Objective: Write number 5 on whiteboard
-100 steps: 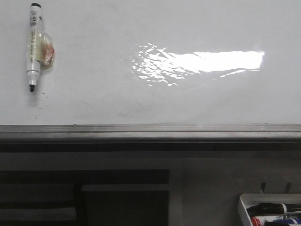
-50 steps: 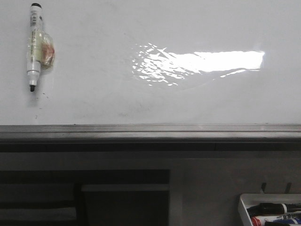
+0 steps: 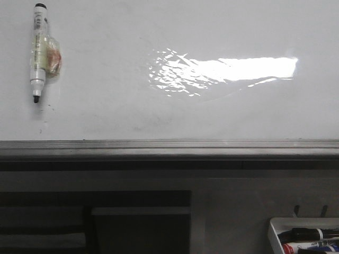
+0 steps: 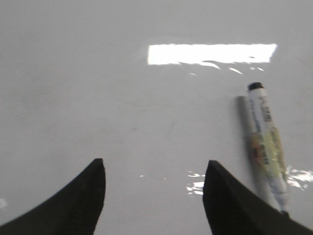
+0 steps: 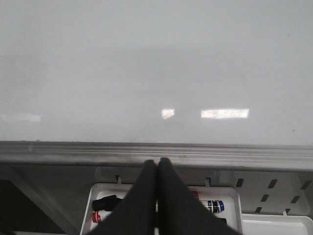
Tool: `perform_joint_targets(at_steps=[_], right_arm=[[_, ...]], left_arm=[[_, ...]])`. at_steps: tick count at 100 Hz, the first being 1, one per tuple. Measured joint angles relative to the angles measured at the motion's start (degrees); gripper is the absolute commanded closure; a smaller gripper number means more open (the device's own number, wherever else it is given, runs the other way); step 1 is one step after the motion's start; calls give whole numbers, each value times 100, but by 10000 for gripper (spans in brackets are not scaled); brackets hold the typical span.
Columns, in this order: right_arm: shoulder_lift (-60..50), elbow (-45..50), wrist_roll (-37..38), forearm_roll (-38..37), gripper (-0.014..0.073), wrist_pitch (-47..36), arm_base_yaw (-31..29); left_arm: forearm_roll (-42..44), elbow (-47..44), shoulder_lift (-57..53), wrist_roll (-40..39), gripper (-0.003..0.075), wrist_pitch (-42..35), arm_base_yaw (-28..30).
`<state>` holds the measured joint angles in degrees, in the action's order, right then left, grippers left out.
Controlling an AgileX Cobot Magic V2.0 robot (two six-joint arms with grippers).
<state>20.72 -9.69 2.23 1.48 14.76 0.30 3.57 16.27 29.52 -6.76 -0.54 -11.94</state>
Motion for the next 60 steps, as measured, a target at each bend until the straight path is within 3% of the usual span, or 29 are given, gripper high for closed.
perform_joint_targets(at_steps=[24, 32, 60], right_arm=[[0, 0, 0, 0, 655, 12, 0], [0, 0, 0, 0, 655, 12, 0], [0, 0, 0, 0, 655, 12, 0]], left_arm=[[246, 0, 1282, 0, 314, -1253, -1430], [-38, 0, 1786, 0, 314, -1599, -1739], [-456, 109, 3163, -201, 314, -2721, -1900]])
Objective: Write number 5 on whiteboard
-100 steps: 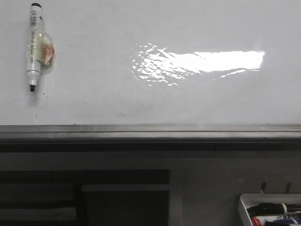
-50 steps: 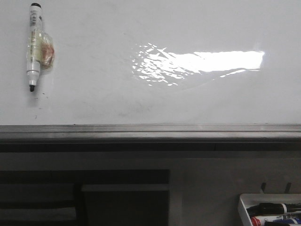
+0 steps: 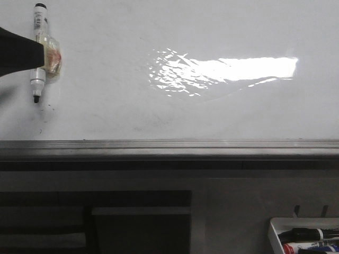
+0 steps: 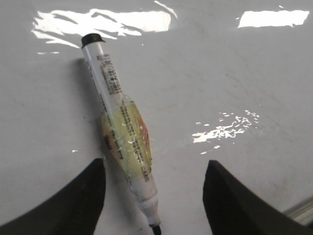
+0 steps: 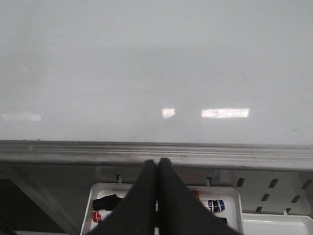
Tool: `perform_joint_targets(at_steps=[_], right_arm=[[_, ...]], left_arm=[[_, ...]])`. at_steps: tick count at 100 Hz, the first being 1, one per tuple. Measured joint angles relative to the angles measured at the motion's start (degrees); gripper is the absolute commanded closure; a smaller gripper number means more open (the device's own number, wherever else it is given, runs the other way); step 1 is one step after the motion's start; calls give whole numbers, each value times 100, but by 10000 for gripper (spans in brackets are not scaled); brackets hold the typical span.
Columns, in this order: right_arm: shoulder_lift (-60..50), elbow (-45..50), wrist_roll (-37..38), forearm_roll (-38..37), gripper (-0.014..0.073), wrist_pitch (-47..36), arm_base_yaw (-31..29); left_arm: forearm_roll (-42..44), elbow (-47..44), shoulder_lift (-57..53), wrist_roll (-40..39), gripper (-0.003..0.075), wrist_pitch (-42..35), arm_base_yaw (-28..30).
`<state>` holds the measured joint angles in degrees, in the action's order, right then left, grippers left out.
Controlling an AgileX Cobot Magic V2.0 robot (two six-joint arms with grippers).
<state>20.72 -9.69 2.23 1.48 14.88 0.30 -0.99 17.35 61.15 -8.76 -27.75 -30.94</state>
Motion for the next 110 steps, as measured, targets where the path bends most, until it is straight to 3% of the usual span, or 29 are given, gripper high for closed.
perform_joint_targets(at_steps=[34, 41, 56, 74, 88, 110], right_arm=[[0, 0, 0, 0, 655, -10, 0], [0, 0, 0, 0, 655, -10, 0], [0, 0, 0, 0, 655, -10, 0], [14, -55, 0, 0, 655, 85, 319], [223, -324, 0, 10, 655, 362, 999], [1161, -973, 0, 10, 645, 420, 2330]], left_arm=[[-214, 402, 909, -87, 336, -169, -10], [-335, 412, 994, -87, 417, -275, -33], [-557, 440, 1100, -96, 740, -330, -47], [-362, 440, 1100, -96, 741, -304, -47], [530, 440, 1139, -96, 741, -173, -47], [3028, 440, 1163, -96, 741, -110, -47]])
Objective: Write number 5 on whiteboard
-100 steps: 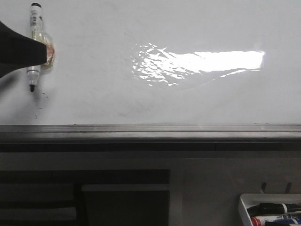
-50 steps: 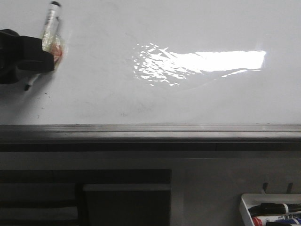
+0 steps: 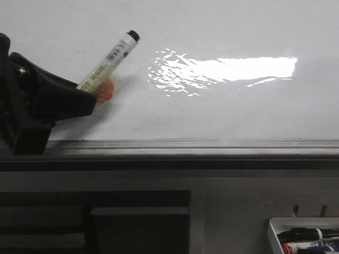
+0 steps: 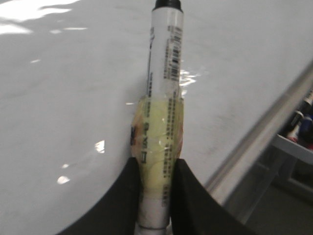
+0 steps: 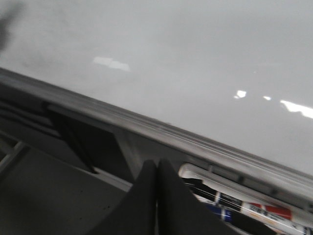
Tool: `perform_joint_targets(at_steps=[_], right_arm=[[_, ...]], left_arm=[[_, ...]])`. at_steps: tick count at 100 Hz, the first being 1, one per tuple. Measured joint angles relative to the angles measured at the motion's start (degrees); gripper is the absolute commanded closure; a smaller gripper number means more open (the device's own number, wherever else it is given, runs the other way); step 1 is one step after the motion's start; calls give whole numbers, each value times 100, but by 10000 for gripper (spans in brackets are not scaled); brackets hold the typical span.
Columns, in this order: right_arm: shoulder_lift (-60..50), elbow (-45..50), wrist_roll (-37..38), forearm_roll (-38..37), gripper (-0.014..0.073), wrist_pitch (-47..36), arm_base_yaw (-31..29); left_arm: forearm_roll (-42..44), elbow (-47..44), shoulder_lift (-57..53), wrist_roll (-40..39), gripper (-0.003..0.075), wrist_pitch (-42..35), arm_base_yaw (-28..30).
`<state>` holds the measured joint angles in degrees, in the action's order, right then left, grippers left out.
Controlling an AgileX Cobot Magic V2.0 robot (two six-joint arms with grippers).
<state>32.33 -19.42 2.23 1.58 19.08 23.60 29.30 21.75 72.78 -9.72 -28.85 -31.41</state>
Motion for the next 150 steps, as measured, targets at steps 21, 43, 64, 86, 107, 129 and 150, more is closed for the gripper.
perform_joint_targets(at_steps=[21, 43, 64, 86, 107, 129, 150], right_arm=[[1117, -894, 0, 11, 321, -34, 1357], [2167, -1695, 0, 47, 206, -335, 2240], [2834, -2071, 0, 68, 207, -545, 2435], [3118, -2159, 0, 161, 305, -1020, 2541], [3294, -2205, 5, 238, 658, -1013, 2562], [3311, -2208, 5, 259, 657, -992, 2562], [3345, -2208, 5, 238, 662, -957, 2562]], left_arm=[[1728, 0, 0, 0, 741, -629, 0], [2209, 0, 0, 10, 741, -1325, 0], [2591, 0, 0, 18, 741, -1586, 0], [2612, 0, 0, 18, 741, -1634, 0], [2718, 0, 0, 80, 741, -1658, 0], [2735, 0, 0, 116, 638, -1616, 0], [2358, 0, 0, -129, 253, -1739, 0]])
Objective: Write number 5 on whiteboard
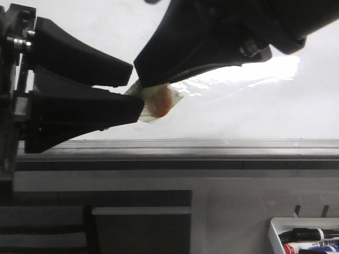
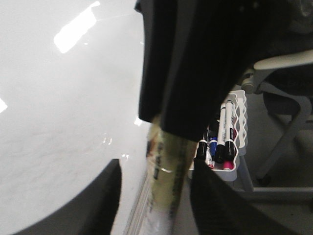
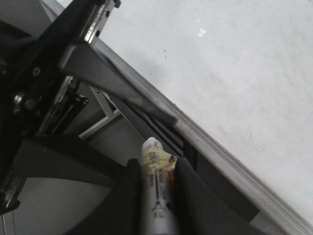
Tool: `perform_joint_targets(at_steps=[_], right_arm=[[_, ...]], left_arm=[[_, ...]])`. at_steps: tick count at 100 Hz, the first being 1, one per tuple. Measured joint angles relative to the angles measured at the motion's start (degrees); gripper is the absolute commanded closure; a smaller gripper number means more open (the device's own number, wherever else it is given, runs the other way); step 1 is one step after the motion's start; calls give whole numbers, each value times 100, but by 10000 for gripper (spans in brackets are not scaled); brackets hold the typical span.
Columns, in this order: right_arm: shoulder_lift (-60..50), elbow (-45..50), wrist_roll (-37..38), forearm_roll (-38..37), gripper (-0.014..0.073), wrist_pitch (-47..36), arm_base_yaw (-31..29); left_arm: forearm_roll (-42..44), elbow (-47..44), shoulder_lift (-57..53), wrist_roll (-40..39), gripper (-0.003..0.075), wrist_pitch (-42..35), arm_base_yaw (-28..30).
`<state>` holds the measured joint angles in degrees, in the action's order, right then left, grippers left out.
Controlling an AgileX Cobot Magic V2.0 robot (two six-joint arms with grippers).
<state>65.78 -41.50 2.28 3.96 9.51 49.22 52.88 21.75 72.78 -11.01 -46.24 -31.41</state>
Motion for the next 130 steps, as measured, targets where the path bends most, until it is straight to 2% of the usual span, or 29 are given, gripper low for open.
perform_joint_targets(at_steps=[19, 32, 62, 78, 102, 115, 130], right_arm=[[10, -49, 0, 147, 662, 184, -43], [22, -221, 0, 173, 662, 388, -166], [354, -1127, 0, 177, 662, 597, -683], [881, -1770, -10, -5, 662, 624, -929], [1550, -2667, -10, -121, 662, 802, -1296], [1633, -2682, -10, -121, 662, 930, -1335], [1622, -2252, -10, 139, 662, 958, -1253]], left_arm=[[-160, -10, -222, -491, 297, 220, 0], [-172, -10, -762, -969, 300, 878, 0], [-690, -42, -2148, -1138, 300, 2223, 0], [-941, -45, -2415, -1138, 300, 2883, 0], [-1408, -58, -2419, -1151, 302, 3110, 0], [-1426, -58, -2419, -1155, 302, 3121, 0], [-1440, -58, -2419, -1164, 302, 3121, 0]])
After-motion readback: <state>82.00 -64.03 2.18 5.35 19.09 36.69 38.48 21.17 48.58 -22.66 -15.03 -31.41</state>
